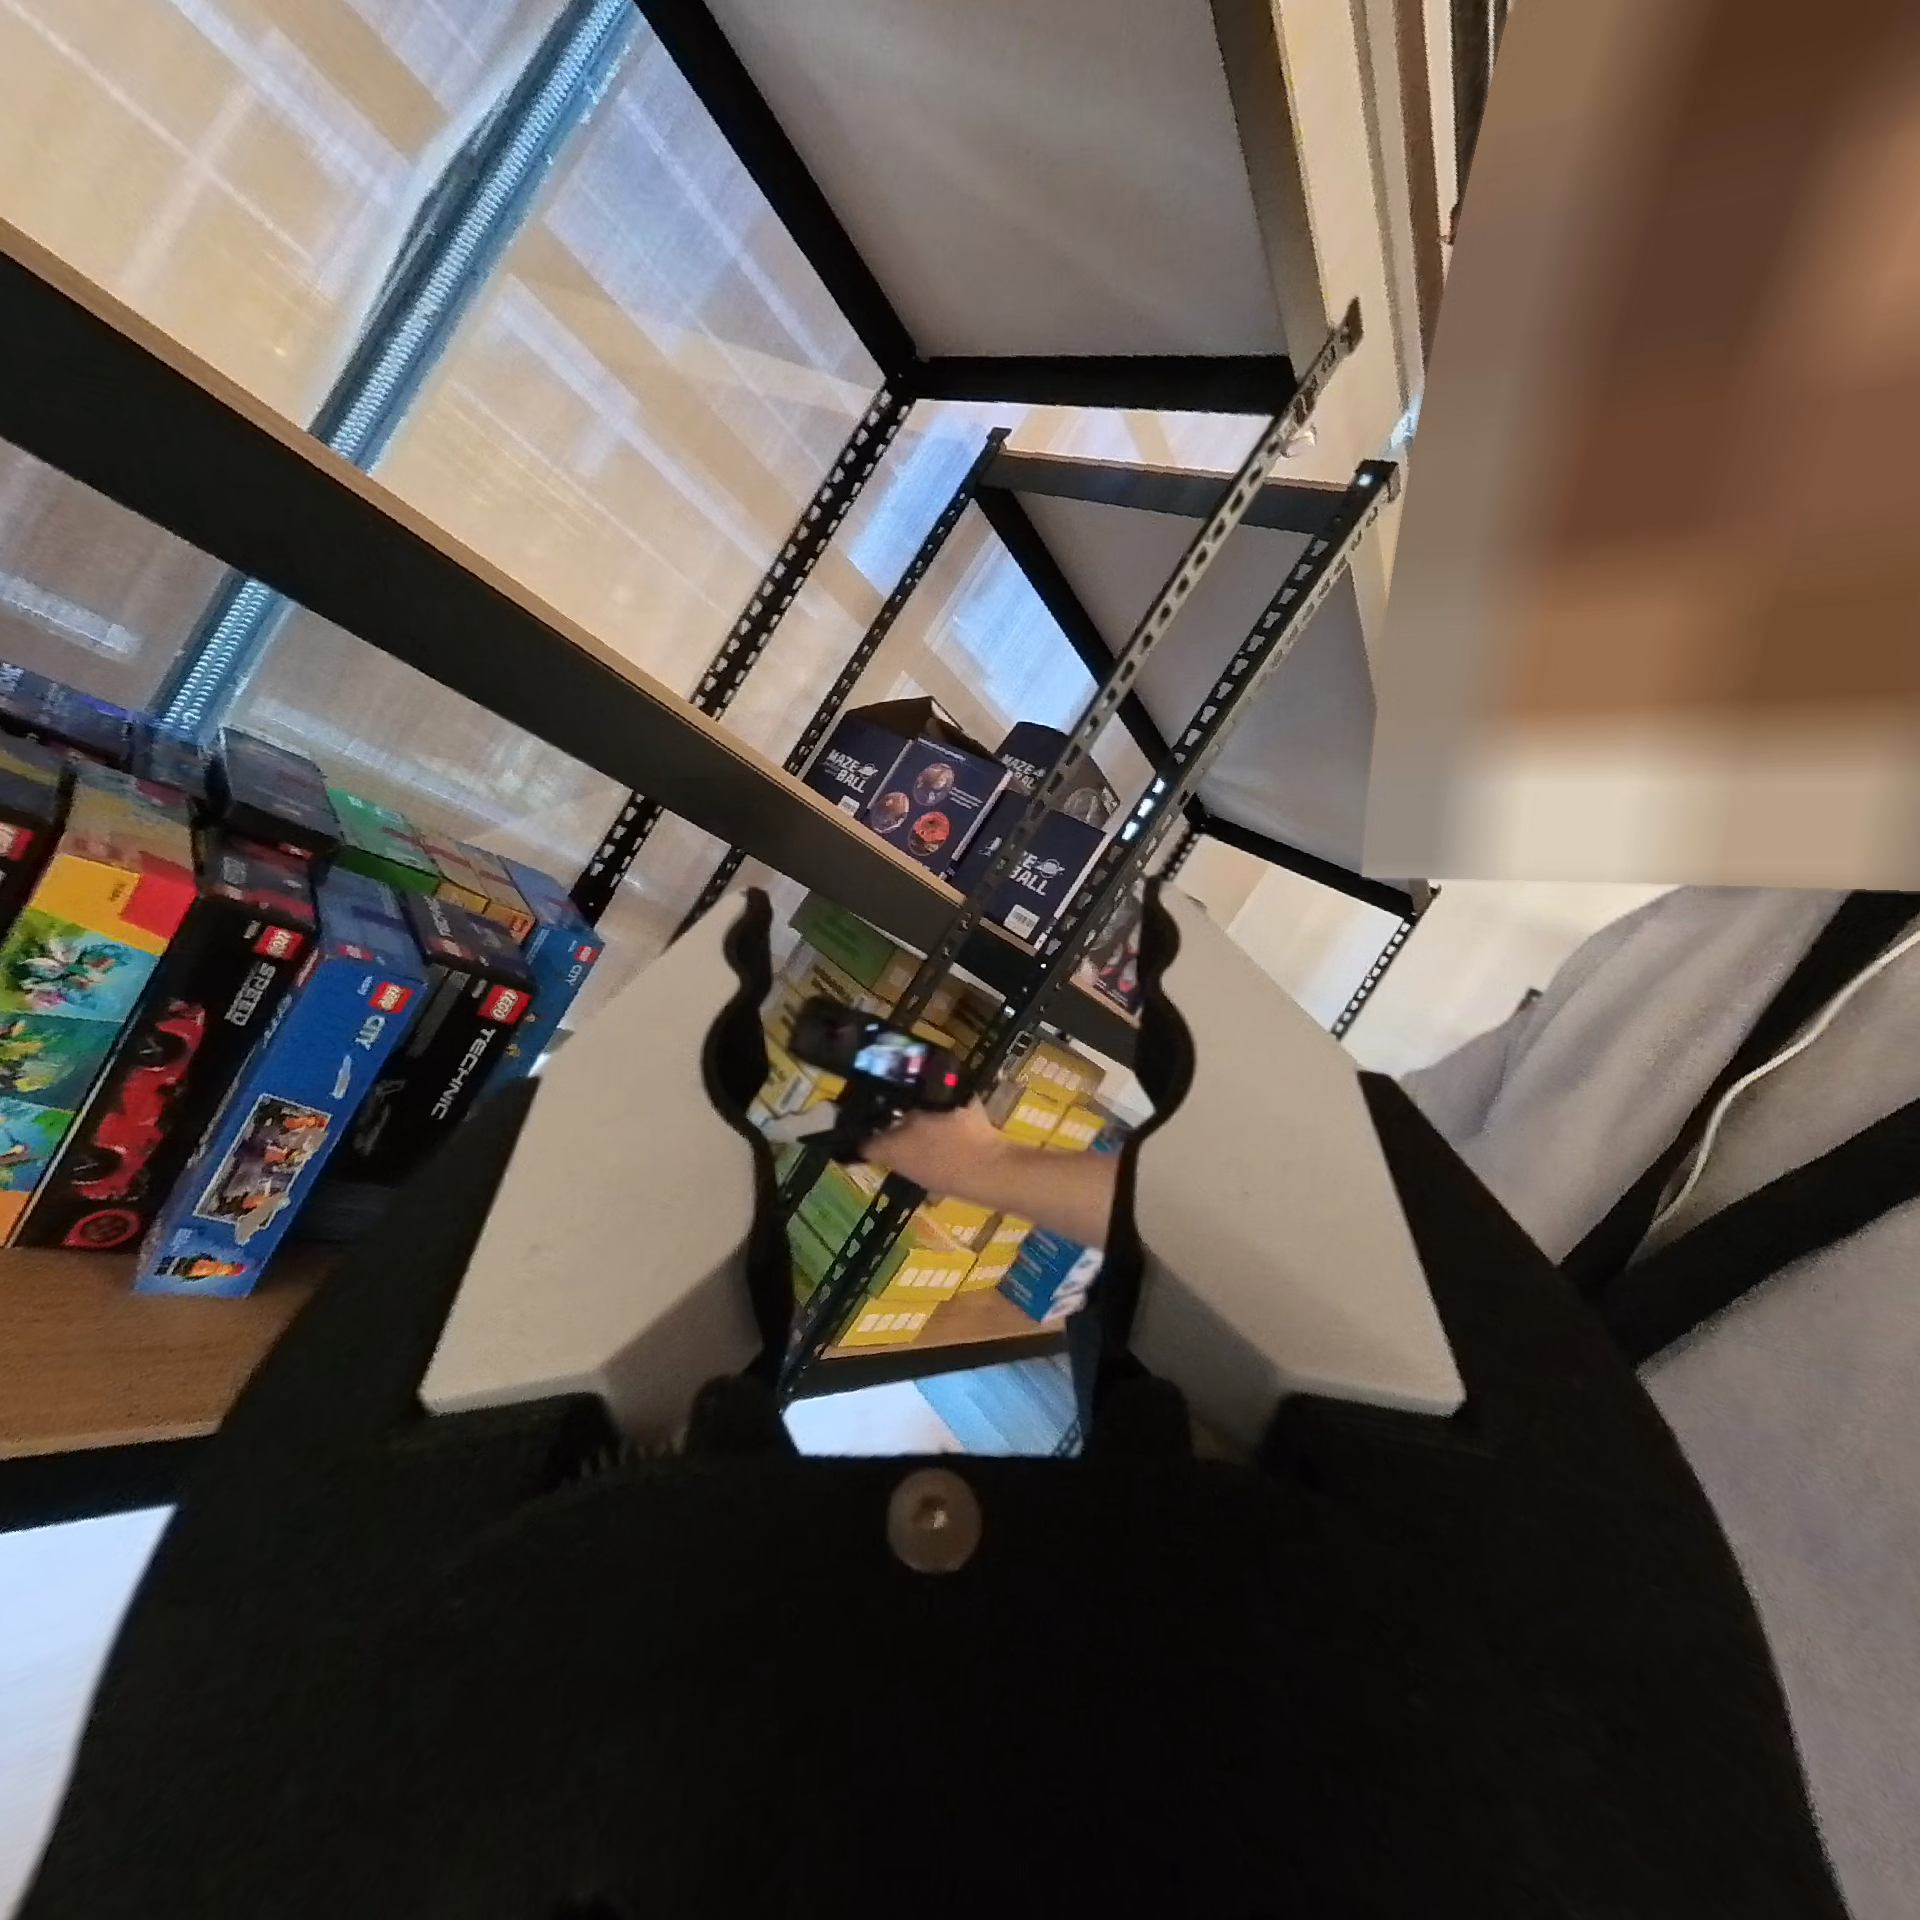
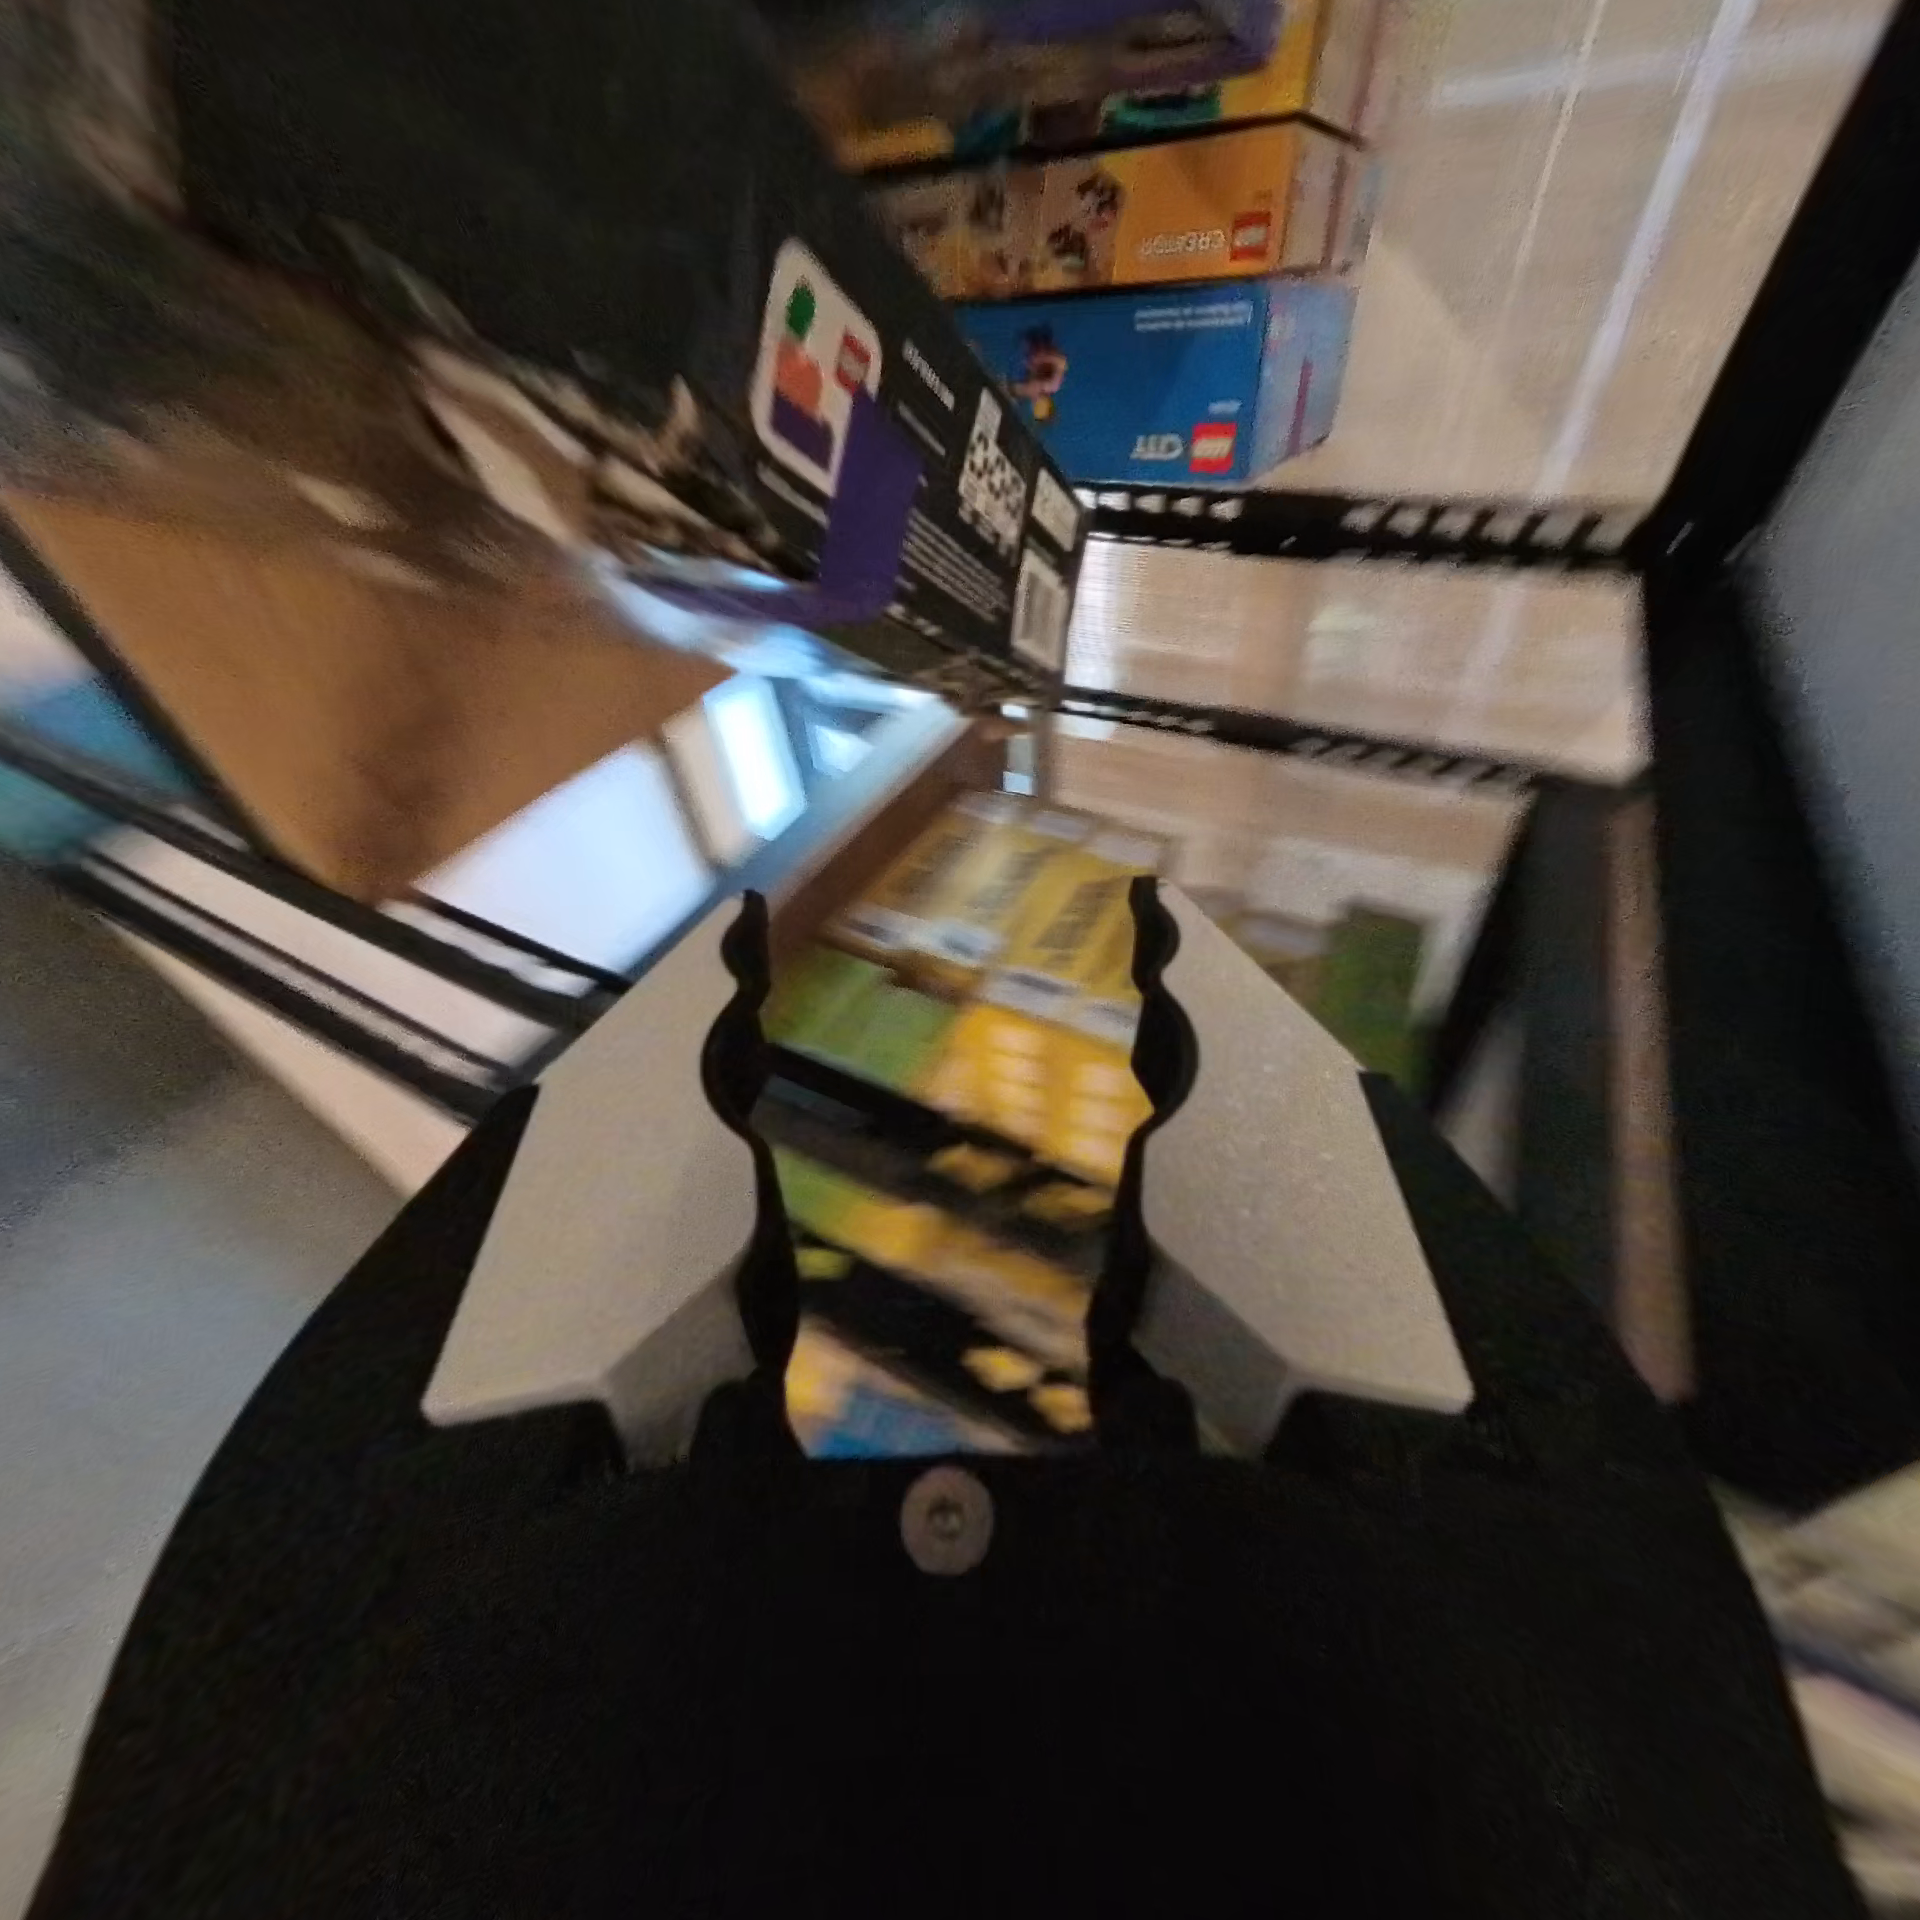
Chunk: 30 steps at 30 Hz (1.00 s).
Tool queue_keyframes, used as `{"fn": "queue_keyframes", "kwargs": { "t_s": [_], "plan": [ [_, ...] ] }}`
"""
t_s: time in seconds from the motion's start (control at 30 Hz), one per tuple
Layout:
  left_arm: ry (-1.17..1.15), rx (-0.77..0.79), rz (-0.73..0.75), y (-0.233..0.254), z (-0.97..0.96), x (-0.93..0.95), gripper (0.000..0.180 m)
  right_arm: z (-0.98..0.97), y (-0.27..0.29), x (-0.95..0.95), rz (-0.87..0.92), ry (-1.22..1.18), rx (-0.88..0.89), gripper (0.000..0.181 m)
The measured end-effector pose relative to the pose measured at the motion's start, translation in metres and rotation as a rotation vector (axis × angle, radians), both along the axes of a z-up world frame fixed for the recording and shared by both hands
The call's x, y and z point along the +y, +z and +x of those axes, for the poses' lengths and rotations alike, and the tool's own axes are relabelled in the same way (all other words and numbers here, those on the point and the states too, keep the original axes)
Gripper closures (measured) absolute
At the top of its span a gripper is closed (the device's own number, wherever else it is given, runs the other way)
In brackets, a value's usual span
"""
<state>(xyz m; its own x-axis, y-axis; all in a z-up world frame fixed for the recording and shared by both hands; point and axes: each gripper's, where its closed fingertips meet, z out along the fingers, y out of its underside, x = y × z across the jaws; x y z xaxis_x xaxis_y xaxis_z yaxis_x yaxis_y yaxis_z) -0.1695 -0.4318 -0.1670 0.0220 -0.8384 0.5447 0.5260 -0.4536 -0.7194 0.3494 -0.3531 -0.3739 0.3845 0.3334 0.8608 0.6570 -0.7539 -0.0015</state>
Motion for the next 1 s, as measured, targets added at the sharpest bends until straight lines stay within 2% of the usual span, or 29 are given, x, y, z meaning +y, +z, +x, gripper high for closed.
{"fn": "queue_keyframes", "kwargs": {
  "t_s": [0.07,0.13,0.17,0.2,0.27,0.37,0.5,0.6,0.73,0.8,0.83,0.87,1.0],
  "plan": [
    [-0.020,0.009,0.013,0.002,0.001,0.006,0.110,-0.043,-0.011,-0.025,0.242,-0.107,0.433,0.107],
    [-0.038,0.006,0.009,0.005,0.000,0.013,0.110,-0.095,-0.025,-0.026,0.530,-0.165,0.957,0.083],
    [-0.050,0.004,0.003,0.006,-0.001,0.017,0.111,-0.108,-0.030,-0.019,0.694,-0.194,1.132,0.067],
    [-0.069,0.001,-0.004,0.009,-0.002,0.019,0.111,-0.115,-0.041,-0.009,0.800,-0.214,1.227,0.055],
    [-0.114,0.005,-0.010,0.015,-0.004,0.023,0.111,-0.121,-0.074,0.011,0.813,-0.279,1.213,0.047],
    [-0.150,0.053,0.023,0.022,-0.011,0.024,0.112,-0.121,-0.087,0.046,0.882,-0.288,1.098,0.046],
    [-0.138,0.091,0.046,0.024,-0.033,0.027,0.112,-0.103,-0.111,0.062,0.972,-0.550,1.107,0.034],
    [-0.104,0.098,0.005,0.017,-0.051,0.035,0.113,-0.096,-0.121,0.060,1.070,-0.695,1.055,0.034],
    [-0.079,0.099,-0.042,0.013,-0.069,0.046,0.113,-0.073,-0.125,0.055,1.192,-0.788,1.002,0.048],
    [-0.063,0.128,-0.036,0.009,-0.071,0.050,0.113,-0.064,-0.125,0.061,1.180,-0.731,1.000,0.050],
    [-0.054,0.141,-0.034,0.007,-0.071,0.053,0.114,-0.063,-0.127,0.065,1.139,-0.695,0.990,0.059],
    [-0.048,0.150,-0.038,0.005,-0.069,0.056,0.114,-0.067,-0.127,0.072,1.093,-0.627,1.001,0.077],
    [-0.039,0.143,-0.071,0.002,-0.052,0.072,0.115,-0.057,-0.129,0.073,1.065,-0.536,1.011,0.079]
  ]
}}
